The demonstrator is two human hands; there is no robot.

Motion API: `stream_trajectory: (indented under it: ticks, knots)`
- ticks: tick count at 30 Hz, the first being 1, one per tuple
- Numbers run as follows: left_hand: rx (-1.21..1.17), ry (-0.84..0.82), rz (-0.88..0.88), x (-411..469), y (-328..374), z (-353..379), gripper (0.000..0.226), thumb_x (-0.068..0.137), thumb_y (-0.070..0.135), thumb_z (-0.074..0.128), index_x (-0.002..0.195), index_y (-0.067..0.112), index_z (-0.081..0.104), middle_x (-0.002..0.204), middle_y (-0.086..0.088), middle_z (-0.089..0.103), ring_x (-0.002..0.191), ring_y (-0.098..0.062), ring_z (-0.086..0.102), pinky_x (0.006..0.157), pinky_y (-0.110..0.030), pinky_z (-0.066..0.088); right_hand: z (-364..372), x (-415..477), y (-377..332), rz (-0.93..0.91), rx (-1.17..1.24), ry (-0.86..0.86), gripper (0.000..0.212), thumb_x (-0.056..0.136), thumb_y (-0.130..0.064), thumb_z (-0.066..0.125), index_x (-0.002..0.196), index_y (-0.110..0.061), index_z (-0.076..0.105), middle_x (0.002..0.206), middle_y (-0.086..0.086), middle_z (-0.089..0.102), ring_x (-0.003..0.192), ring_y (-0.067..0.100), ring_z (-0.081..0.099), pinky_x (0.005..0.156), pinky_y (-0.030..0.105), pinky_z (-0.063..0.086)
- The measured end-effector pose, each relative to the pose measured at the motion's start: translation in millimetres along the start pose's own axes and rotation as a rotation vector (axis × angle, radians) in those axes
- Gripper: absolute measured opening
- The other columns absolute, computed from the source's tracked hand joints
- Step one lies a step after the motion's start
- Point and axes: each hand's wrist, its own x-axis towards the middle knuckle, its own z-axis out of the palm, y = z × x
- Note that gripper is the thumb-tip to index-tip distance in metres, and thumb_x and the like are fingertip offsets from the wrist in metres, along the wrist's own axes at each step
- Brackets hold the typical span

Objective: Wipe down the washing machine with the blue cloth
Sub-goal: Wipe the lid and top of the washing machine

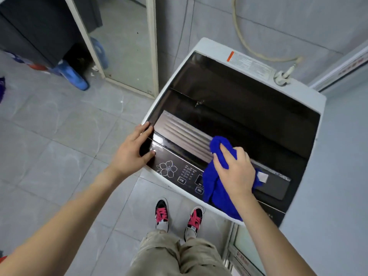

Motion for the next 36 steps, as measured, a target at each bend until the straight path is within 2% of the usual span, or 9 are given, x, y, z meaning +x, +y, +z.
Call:
stream_trajectory:
  ticks: [2, 5, 9, 15, 21, 25, 28, 31, 36]
  knots:
    - [0.036, 0.029, 0.000, -1, 3, 5, 0.077, 0.084, 0.036, 0.065, 0.154, 0.018, 0.038, 0.163, 0.005, 0.028, 0.151, -0.018, 0.025, 0.119, -0.030, 0.023, -17, -30, 53, 0.229, 0.024, 0.055, 0.037, 0.093, -0.040, 0.061, 0.121, -0.017, 0.070, 0.097, 0.011, 0.059, 0.081, 0.028, 0.058, 0.057, 0.030, 0.045]
    - [0.010, 0.043, -0.026, -1, 7, 9, 0.082, 0.076, 0.040, 0.058, 0.153, 0.019, 0.039, 0.162, 0.007, 0.029, 0.150, -0.015, 0.026, 0.115, -0.025, 0.023, -41, -69, 121, 0.637, 0.122, 0.075, 0.055, 0.092, -0.060, 0.042, 0.128, -0.024, 0.064, 0.110, 0.006, 0.052, 0.098, 0.031, 0.058, 0.085, 0.039, 0.049]
    - [0.026, 0.049, -0.012, 0, 3, 4, 0.080, 0.077, 0.035, 0.066, 0.152, 0.022, 0.041, 0.161, 0.012, 0.030, 0.147, -0.006, 0.028, 0.112, -0.020, 0.025, -45, -102, 139, 0.816, 0.206, 0.192, 0.066, 0.090, -0.066, 0.038, 0.116, -0.013, 0.067, 0.110, 0.006, 0.049, 0.098, 0.035, 0.058, 0.086, 0.041, 0.048]
    - [-0.027, 0.021, -0.002, 0, 1, 6, 0.078, 0.078, 0.030, 0.068, 0.151, 0.015, 0.042, 0.159, 0.005, 0.032, 0.149, -0.014, 0.027, 0.113, -0.004, 0.013, -7, -79, 53, 0.162, 0.021, 0.123, 0.038, 0.089, -0.036, 0.059, 0.115, -0.012, 0.072, 0.099, 0.016, 0.060, 0.082, 0.031, 0.057, 0.058, 0.029, 0.044]
    - [-0.162, 0.088, -0.040, -1, -1, 0, 0.078, 0.070, 0.025, 0.078, 0.142, 0.013, 0.052, 0.145, 0.007, 0.040, 0.136, -0.005, 0.039, 0.113, -0.011, 0.026, 19, -45, -1, -0.062, -0.023, 0.152, 0.037, 0.092, -0.036, 0.057, 0.120, -0.016, 0.071, 0.098, 0.011, 0.063, 0.079, 0.026, 0.056, 0.054, 0.027, 0.042]
    - [-0.301, 0.070, -0.147, -9, -19, -7, 0.076, 0.072, 0.014, 0.085, 0.139, 0.027, 0.052, 0.128, 0.021, 0.048, 0.124, -0.008, 0.052, 0.105, -0.019, 0.040, 37, -27, -44, -0.149, -0.037, 0.127, 0.039, 0.093, -0.041, 0.056, 0.122, -0.018, 0.070, 0.097, 0.010, 0.063, 0.079, 0.026, 0.058, 0.053, 0.029, 0.047]
    - [-0.383, -0.027, -0.109, -3, -35, -20, 0.077, 0.069, 0.006, 0.084, 0.132, 0.036, 0.052, 0.132, 0.012, 0.052, 0.115, 0.002, 0.057, 0.102, -0.017, 0.045, 48, -13, -77, -0.176, -0.034, 0.114, 0.041, 0.096, -0.046, 0.054, 0.122, -0.019, 0.070, 0.095, 0.008, 0.062, 0.079, 0.025, 0.057, 0.055, 0.031, 0.049]
    - [-0.461, -0.171, -0.080, 5, -51, -33, 0.081, 0.073, -0.019, 0.076, 0.135, 0.027, 0.052, 0.138, -0.003, 0.050, 0.118, -0.004, 0.058, 0.102, -0.019, 0.046, 58, 0, -111, -0.157, -0.048, 0.123, 0.040, 0.096, -0.045, 0.052, 0.121, -0.020, 0.069, 0.096, 0.007, 0.062, 0.080, 0.024, 0.058, 0.056, 0.030, 0.050]
    - [-0.625, -0.259, -0.187, 4, -59, -45, 0.068, 0.082, -0.026, 0.058, 0.135, 0.017, 0.052, 0.136, 0.004, 0.056, 0.123, 0.001, 0.056, 0.105, -0.020, 0.045, 80, 27, -185, -0.120, -0.061, 0.058, 0.041, 0.092, -0.043, 0.057, 0.124, -0.020, 0.067, 0.100, 0.008, 0.062, 0.085, 0.025, 0.057, 0.061, 0.031, 0.050]
